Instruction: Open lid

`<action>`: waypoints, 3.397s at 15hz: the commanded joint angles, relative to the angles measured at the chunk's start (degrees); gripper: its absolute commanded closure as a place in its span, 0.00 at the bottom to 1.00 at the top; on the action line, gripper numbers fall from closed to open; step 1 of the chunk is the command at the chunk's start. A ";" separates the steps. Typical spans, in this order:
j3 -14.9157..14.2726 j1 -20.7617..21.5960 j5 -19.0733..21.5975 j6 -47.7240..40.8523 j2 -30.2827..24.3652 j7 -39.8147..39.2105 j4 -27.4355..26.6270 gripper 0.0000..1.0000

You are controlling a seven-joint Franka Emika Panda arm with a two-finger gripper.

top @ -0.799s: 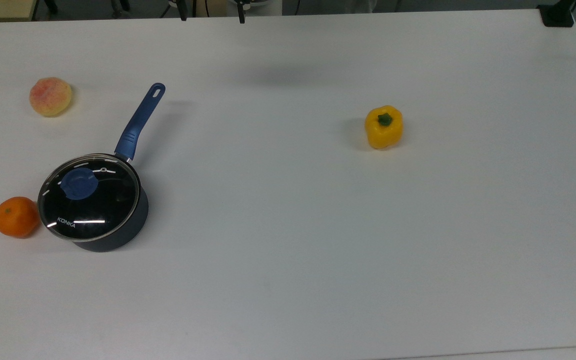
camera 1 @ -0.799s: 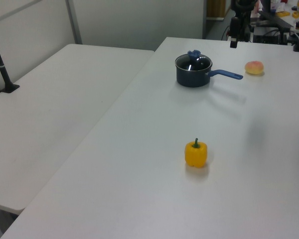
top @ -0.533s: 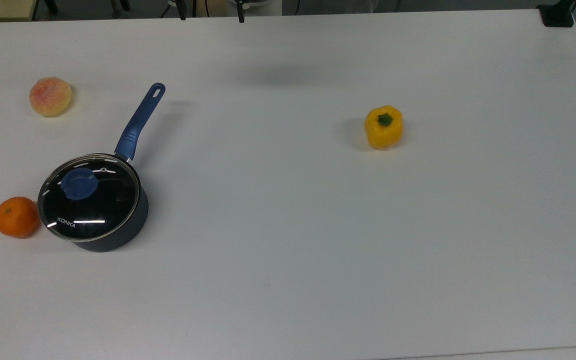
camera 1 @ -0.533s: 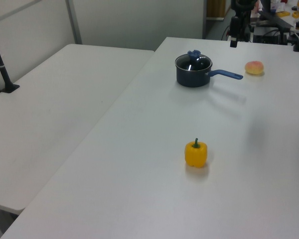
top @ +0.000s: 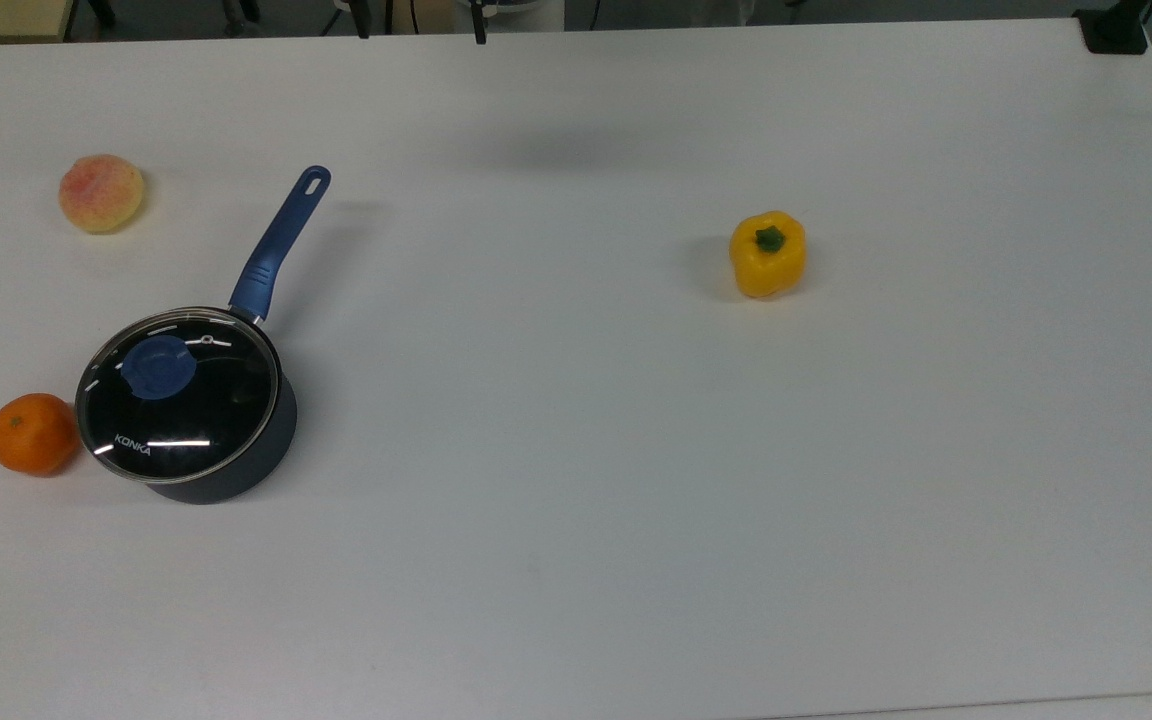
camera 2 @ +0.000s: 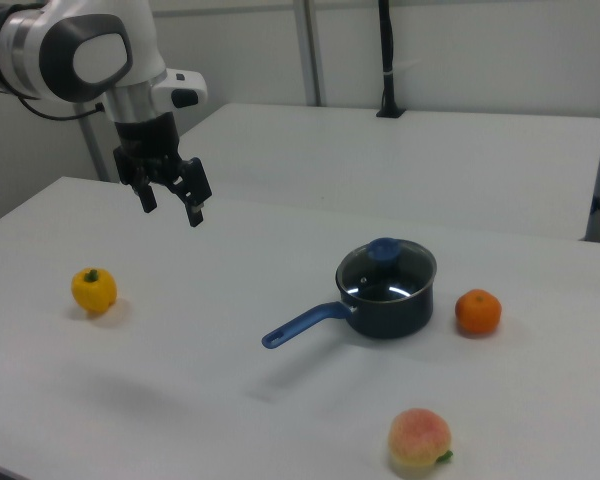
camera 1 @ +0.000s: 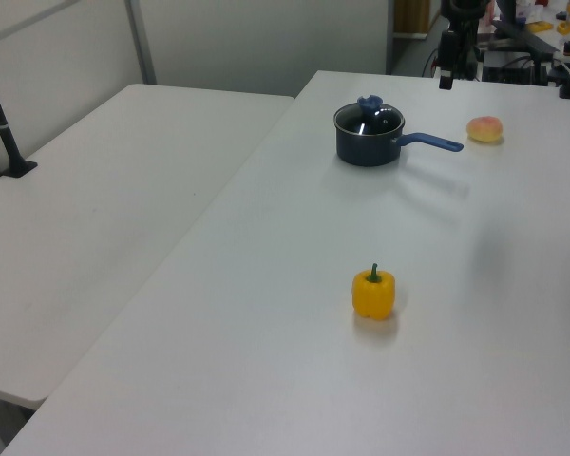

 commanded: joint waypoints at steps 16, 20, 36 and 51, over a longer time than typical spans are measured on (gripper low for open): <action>-1.09 -12.11 -1.89 11.22 22.09 28.42 19.84 0.00; -1.09 -13.70 -2.86 18.51 26.40 29.66 19.84 0.00; -0.57 -14.49 -2.42 41.65 37.30 32.48 19.40 0.00; -0.48 -14.93 -3.83 43.06 37.48 30.10 19.23 0.91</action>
